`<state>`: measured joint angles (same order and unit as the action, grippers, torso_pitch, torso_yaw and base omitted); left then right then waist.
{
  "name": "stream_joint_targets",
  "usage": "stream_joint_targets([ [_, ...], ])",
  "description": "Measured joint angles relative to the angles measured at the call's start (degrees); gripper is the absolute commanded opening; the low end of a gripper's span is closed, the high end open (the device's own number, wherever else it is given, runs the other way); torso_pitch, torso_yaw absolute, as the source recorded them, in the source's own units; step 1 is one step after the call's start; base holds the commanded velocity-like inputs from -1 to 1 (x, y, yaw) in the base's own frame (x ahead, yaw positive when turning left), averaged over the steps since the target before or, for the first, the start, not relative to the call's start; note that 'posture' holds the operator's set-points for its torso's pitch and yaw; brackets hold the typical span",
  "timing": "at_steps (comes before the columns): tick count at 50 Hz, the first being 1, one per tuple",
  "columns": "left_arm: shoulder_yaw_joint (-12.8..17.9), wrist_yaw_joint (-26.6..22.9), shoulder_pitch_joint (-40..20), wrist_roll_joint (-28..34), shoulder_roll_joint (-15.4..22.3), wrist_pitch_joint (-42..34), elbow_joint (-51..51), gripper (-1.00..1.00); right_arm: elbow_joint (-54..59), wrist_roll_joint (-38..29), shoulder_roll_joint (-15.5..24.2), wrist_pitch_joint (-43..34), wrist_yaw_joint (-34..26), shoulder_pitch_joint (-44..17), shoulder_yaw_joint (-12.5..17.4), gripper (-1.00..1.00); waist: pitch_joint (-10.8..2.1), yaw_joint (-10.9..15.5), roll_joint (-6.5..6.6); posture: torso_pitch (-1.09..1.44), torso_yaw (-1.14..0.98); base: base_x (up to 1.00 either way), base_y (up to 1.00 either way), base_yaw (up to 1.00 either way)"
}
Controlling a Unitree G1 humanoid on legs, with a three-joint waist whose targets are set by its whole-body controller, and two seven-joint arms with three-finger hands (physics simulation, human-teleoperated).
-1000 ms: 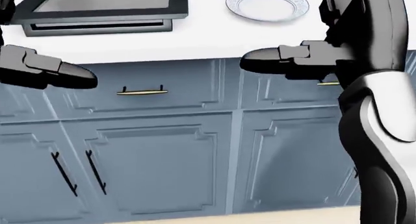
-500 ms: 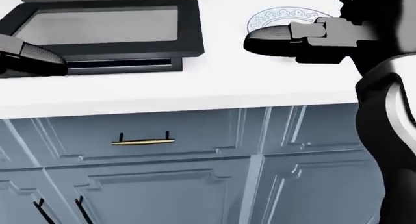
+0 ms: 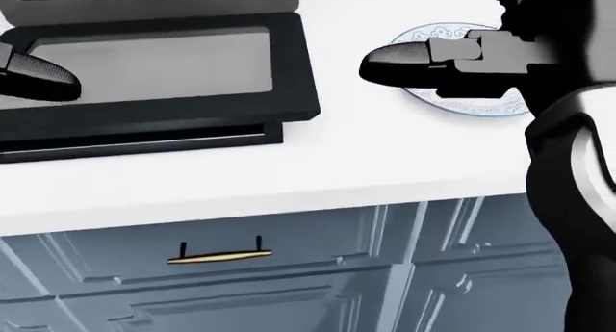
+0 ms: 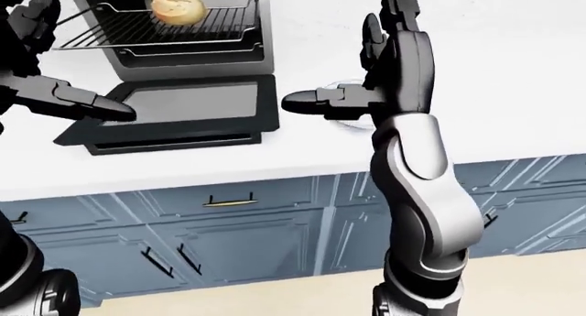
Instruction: Pick the bread from the top rack and place it on the plate on the counter.
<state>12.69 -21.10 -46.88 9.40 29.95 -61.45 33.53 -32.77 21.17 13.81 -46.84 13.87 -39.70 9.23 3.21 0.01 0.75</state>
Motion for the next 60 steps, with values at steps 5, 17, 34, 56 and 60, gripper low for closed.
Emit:
stream_joint_targets([
  [5,1.38,-0.08,-0.86,0.89,0.97,0.76,1.91,1.00,-1.63,-0.19,-0.22,1.31,-0.06,-0.38,0.44,1.00,-0.99,0.07,0.33,0.00,0.00,0.23,0.00,0.00],
  [17,-0.35,-0.93,-0.31,1.69,0.03,0.81,1.02,1.00,-0.62,0.51,-0.21,1.82,0.86,1.16,1.23,1.00,0.96,0.14,-2.81,0.00,0.00,0.17,-0.01,0.00],
  [34,1.19,-1.11,-1.38,3.75,0.85,1.99,1.23,1.00,-2.18,0.44,-0.80,3.42,0.11,0.59,0.56,1.00,0.45,0.63,0.15,0.00,0.00,0.08,0.00,0.00],
  [56,0.56,-1.14,-4.57,2.74,2.08,-1.58,-0.86,1.00,-1.53,-0.39,-1.04,3.24,0.33,2.20,0.21,1.00,-0.34,0.10,-1.29,0.00,0.00,0.00,0.00,0.00],
  [60,0.09,-1.71,-6.47,2.67,2.96,-2.35,-2.58,1.00,-0.86,-0.55,-1.27,3.65,0.16,2.76,-0.01,1.00,-0.07,0.14,-1.38,0.00,0.00,0.00,0.00,0.00],
])
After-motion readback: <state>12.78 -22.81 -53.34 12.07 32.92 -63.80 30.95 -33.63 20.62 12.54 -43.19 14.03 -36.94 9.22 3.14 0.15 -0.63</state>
